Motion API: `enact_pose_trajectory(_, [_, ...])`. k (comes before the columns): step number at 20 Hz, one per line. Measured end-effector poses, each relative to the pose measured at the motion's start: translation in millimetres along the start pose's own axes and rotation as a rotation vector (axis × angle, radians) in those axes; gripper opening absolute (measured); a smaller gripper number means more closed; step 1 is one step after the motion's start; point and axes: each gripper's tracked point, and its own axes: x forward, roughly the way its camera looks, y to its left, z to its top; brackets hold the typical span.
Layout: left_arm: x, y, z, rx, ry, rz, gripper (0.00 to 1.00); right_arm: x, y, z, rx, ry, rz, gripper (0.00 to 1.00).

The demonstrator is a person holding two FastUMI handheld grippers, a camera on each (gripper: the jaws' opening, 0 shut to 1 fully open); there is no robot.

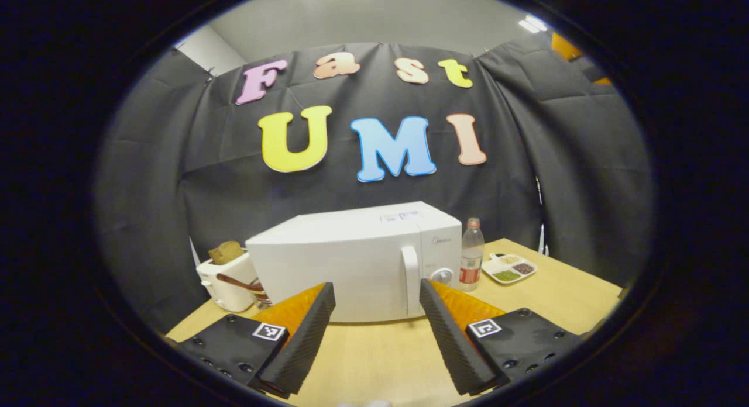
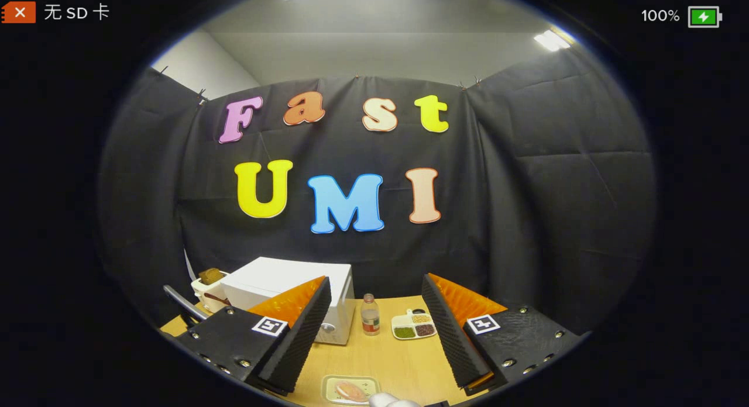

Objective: Open the microwave oven with the left hand, put the food in, and close the microwave oven.

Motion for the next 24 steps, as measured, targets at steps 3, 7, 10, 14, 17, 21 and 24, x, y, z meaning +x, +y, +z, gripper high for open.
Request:
enact_pose_trajectory(3, [56,-26,-37,-0.026,0.055,-0.019,1.0,1,-16,-8,-0.044,0.049,-0.041,0.96])
enact_pose_trajectory(7, [116,-44,-57,-0.013,0.058,-0.019,0.98,3,-31,-11,-0.082,0.074,-0.094,0.95])
enact_pose_trajectory(10, [142,-45,-60,-0.012,0.051,-0.014,1.0,3,-36,-17,-0.093,0.093,-0.111,0.95])
enact_pose_trajectory(14, [157,-43,-51,-0.023,0.018,-0.014,1.0,6,-39,-25,-0.092,0.107,-0.123,0.95])
enact_pose_trajectory(17, [160,-44,-51,-0.046,0.027,-0.012,0.9,8,-40,-31,-0.1,0.122,-0.125,0.95])
enact_pose_trajectory(21, [161,-50,-55,-0.072,0.042,-0.056,0.46,8,-41,-33,-0.118,0.129,-0.126,0.96])
enact_pose_trajectory(24, [161,-47,-58,-0.117,0.09,-0.058,0.26,6,-41,-31,-0.122,0.125,-0.123,0.96])
